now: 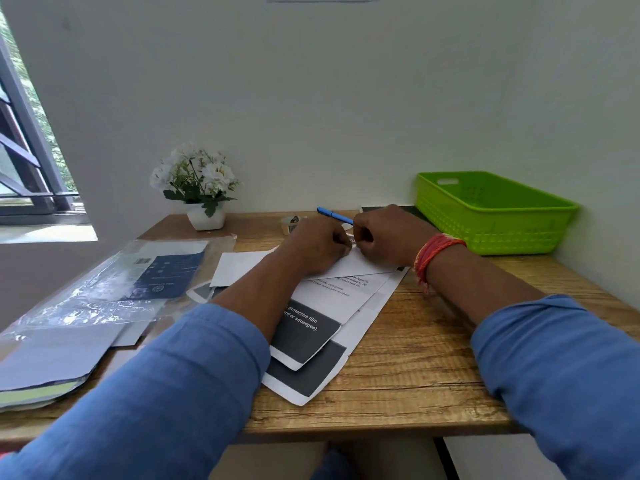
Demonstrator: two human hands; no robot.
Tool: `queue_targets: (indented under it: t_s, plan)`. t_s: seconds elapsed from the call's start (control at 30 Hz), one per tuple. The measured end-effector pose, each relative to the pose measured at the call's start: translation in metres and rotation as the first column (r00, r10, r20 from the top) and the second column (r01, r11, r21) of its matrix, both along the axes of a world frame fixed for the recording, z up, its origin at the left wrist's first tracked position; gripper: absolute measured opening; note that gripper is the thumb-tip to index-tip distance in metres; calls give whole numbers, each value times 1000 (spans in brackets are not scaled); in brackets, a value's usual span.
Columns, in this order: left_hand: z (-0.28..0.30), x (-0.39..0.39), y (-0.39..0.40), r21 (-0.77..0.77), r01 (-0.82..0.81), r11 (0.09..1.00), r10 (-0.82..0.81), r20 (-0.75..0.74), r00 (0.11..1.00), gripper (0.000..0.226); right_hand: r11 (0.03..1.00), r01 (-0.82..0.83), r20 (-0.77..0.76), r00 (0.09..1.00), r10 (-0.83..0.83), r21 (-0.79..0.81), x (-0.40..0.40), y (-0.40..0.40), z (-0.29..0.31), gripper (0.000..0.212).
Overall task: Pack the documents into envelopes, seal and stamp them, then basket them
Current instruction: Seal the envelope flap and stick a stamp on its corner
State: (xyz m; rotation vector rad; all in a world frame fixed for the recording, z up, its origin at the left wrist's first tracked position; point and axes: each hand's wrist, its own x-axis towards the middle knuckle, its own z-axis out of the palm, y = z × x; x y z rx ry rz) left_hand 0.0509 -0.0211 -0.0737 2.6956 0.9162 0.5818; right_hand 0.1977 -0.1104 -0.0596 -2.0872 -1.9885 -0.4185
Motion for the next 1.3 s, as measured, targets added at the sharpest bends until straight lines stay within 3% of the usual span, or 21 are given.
queue_targets:
  t_s: [0.57,0.67,0.87,1.0,1.13,1.3]
  plan:
    - [3,-2,-3,51,19,999,-17,-42,999,22,996,-18,11,1000,19,-84,-4,3,-3,20]
    - [3,-2,-5,51,19,999,-17,-48,999,22,993,-35,-37,999,31,-115,-1,-2,-1,21]
    - [2,0,-5,77,28,997,-25,-44,999,20,996,23,-275,960,-45,-83,20,-10,3,30]
    - [1,1,-3,69,29,997,-27,-30,999,18,982,-2,-242,969,-44,-189,19,-6,1,38]
    - [2,1,-5,72,15,997,-13,-31,999,20,982,-17,-171,985,-15,-186,11,-9,5,37]
    - [3,1,-6,73,-2,997,5,-44,999,23,982,-47,-275,961,-6,-184,8,-8,4,36]
